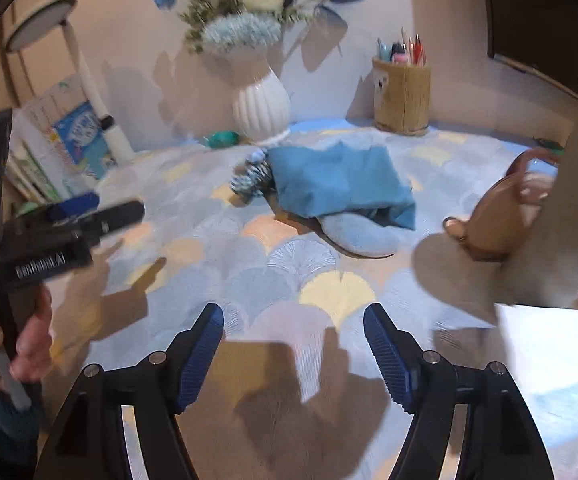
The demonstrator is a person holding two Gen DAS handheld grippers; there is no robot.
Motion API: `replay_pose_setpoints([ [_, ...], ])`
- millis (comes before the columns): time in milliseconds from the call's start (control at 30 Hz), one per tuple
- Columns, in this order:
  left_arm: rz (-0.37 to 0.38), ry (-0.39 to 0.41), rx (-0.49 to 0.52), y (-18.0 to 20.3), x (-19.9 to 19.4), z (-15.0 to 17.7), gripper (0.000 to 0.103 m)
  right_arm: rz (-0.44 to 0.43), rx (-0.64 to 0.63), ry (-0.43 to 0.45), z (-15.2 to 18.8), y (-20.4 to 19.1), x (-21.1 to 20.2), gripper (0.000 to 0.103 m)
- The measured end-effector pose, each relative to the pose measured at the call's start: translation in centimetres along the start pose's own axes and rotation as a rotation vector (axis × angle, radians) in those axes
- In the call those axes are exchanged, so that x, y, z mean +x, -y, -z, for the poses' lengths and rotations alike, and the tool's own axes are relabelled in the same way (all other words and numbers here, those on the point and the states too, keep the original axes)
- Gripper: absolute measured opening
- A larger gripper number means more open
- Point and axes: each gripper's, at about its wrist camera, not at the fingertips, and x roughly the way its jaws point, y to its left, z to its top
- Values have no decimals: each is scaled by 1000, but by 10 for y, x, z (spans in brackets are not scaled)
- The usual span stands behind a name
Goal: Organize soft objects
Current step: 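Move both open tools back toward the table, then grasp the brown teddy bear with the left tool while the right tool grasps the blue cloth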
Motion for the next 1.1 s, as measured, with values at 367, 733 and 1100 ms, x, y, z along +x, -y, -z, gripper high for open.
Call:
replay_pose_setpoints([
  [367, -38, -86, 17, 1, 34, 15, 92, 151, -65, -59, 7, -12, 41, 83],
  [733, -19, -162, -40, -9, 48, 16, 102, 145, -28, -121, 8, -4, 52, 103],
  [1100, -15, -176, -38, -10, 50, 15, 103, 145, -33, -126, 9, -4, 52, 103],
])
